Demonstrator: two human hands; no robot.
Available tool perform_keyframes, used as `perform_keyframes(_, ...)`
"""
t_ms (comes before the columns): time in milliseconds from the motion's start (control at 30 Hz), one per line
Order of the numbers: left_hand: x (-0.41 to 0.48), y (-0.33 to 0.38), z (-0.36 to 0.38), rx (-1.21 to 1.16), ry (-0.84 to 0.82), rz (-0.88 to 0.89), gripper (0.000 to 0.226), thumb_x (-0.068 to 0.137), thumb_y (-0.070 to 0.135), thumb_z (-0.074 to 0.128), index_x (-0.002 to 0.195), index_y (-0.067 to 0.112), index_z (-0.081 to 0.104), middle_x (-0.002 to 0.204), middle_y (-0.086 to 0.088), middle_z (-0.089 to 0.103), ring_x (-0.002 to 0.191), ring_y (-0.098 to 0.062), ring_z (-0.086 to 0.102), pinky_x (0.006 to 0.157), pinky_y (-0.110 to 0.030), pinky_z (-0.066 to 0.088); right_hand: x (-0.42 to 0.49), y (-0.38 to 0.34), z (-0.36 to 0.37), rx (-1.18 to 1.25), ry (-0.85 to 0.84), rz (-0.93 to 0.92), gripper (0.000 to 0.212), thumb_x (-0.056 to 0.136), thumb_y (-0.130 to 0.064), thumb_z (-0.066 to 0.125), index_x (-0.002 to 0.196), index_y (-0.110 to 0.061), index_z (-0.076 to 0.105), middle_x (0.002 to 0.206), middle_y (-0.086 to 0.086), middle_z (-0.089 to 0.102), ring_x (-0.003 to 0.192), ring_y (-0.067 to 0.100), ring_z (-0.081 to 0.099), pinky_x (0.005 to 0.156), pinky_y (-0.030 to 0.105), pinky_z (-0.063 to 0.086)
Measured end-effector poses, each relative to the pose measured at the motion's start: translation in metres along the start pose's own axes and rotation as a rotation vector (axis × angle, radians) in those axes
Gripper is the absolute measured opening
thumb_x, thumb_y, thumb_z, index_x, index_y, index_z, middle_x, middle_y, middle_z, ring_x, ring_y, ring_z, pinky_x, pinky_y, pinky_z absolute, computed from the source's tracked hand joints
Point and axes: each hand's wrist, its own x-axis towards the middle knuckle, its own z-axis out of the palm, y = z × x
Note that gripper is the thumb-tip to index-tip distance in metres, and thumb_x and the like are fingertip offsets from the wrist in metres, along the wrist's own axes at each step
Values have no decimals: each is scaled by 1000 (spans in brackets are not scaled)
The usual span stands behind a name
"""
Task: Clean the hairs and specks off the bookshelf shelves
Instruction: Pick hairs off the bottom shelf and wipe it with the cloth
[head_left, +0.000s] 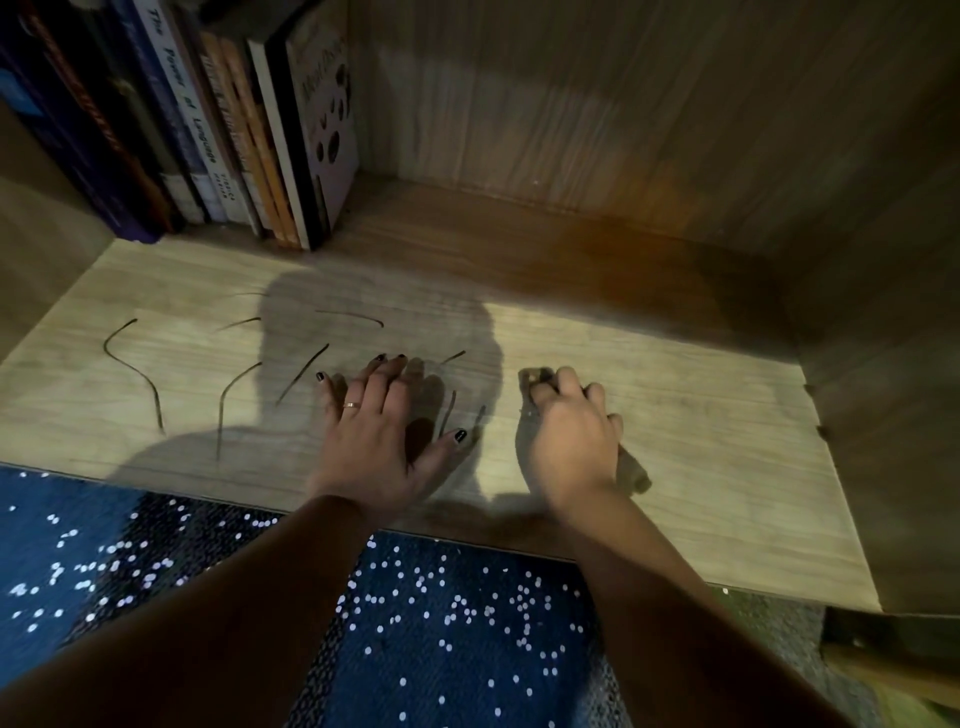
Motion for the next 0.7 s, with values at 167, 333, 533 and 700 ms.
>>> perform_keyframes(167,-1,-1,1,-6,5,-1,79,85,73,31,127,9,50,140,-14,48,129,-34,42,114,-66,16,20,-1,-6,-3,-22,24,38,89,-6,43,120,-21,59,126,1,38,110,29,36,89,51,40)
perform_keyframes(333,0,-2,1,-8,-18,7,79,87,74,28,126,9,50,140,-14,49,131,-34,42,114,-66,16,-34,3,1,11,-53,-9,47,90,-13,40,134,-27,48,136,-4,36,115,22,36,95,45,38)
perform_keyframes(533,-3,0,-2,-33,-4,15,68,91,67,32,126,12,52,144,-12,47,136,-32,38,116,-65,11,-100,-4,17,-60,-55,-26,60,58,-2,50,108,-28,69,108,-3,65,82,24,57,55,38,47)
perform_keyframes(700,-13,4,-11,-55,-13,117,54,95,48,34,135,13,45,142,-12,50,138,-29,31,111,-70,20,-111,-11,3,-28,-172,-26,66,83,-5,47,141,-34,40,144,-7,36,123,26,39,92,45,40)
